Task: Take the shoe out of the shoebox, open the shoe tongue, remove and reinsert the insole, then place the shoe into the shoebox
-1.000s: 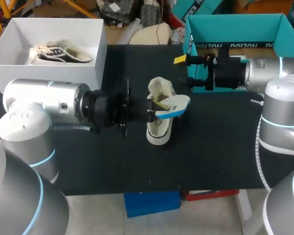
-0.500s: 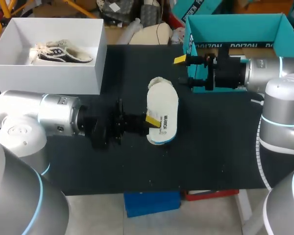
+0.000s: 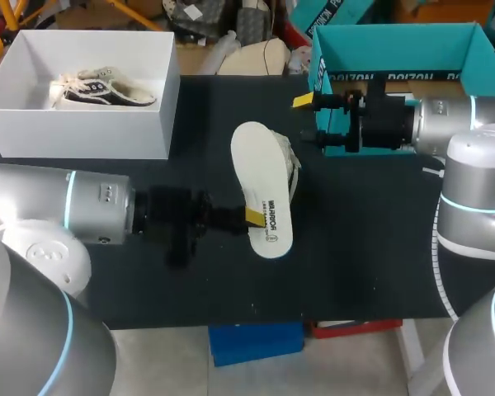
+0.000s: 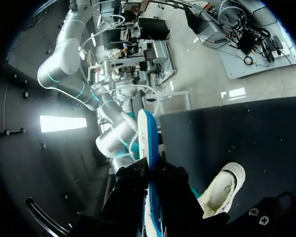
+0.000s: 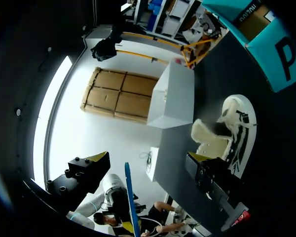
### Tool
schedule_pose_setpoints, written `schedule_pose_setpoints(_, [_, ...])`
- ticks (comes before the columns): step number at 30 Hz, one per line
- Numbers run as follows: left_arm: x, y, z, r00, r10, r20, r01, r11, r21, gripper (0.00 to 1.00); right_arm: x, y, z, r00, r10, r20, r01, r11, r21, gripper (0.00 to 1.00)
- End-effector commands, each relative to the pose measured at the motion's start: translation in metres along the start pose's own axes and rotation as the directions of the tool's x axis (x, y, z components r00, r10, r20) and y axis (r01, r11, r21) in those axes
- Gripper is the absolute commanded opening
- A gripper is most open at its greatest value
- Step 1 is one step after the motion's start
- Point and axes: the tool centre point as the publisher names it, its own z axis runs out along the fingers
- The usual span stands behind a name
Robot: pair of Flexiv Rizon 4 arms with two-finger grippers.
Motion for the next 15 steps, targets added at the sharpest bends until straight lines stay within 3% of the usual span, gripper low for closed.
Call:
schedule_pose_setpoints(1, [-0.006,-0.009,-0.001,1.000,-0.005,-0.020,0.003,0.998,-0.061,0.00,0.000,-0.001,0.002,1.000,0.001,0.001,-0.001,1.000,-0.005,1.00])
schedule_pose_setpoints(9, [-0.006,-0.009,-0.001,1.000,-0.005,-0.020,0.003,0.998,-0.061,0.00,0.000,-0.001,0.002,1.000,0.001,0.001,-0.001,1.000,-0.005,1.00])
schedule_pose_setpoints(15, [0.014,-0.008,0.005,0.991,-0.004,0.137,0.017,0.995,-0.096,0.00,0.000,-0.001,0.002,1.000,0.001,0.001,-0.001,1.000,-0.005,1.00])
